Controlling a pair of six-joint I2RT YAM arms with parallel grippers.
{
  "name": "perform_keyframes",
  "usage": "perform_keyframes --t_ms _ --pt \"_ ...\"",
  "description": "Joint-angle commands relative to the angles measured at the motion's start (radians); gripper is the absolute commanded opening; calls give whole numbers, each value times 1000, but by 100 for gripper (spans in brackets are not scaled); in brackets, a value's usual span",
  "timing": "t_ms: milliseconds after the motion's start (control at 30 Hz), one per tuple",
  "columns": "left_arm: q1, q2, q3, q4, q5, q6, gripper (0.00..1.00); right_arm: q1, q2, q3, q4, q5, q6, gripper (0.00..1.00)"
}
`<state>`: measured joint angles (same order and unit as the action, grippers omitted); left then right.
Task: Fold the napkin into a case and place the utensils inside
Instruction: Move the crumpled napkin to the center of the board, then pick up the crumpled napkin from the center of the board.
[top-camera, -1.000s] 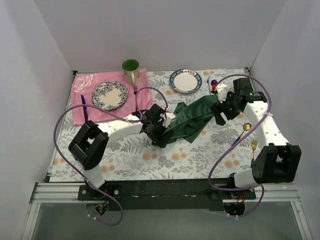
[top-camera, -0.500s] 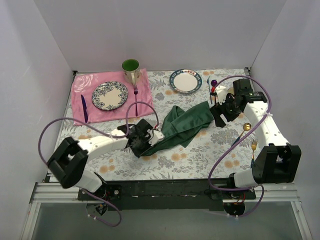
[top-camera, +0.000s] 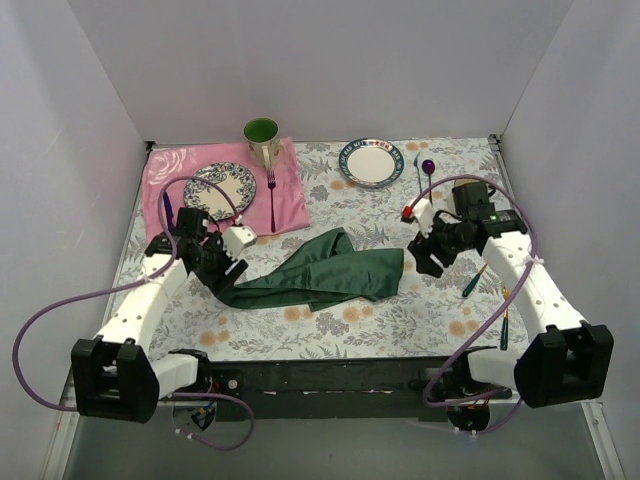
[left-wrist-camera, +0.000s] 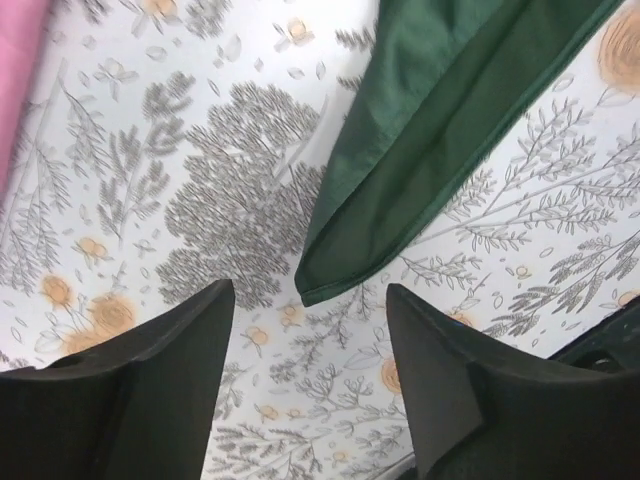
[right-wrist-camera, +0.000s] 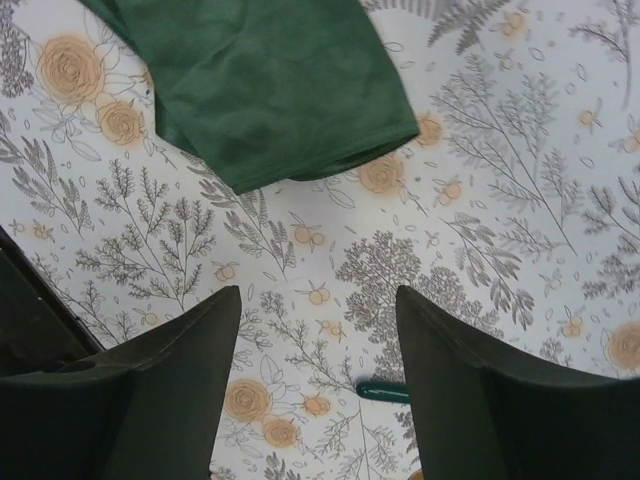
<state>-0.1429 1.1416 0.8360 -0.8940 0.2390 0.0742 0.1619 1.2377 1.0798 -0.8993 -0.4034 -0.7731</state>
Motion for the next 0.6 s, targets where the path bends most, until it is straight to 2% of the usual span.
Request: perform_keyframes --t_ms 0,133,267,400,567 --pt "72 49 107 -69 219 -14 69 108 -58 -112 160 41 -80 68" --pt "77 46 94 -60 230 -66 72 227 -70 -216 189 87 -132 59" --pt "77 29 60 -34 229 -129 73 294 -72 -280 223 117 -166 57" --pt "77 38 57 -26 227 -162 74 336 -35 -297 246 117 -180 57" --pt "77 46 64 -5 217 -211 77 390 5 -334 344 196 -186 64"
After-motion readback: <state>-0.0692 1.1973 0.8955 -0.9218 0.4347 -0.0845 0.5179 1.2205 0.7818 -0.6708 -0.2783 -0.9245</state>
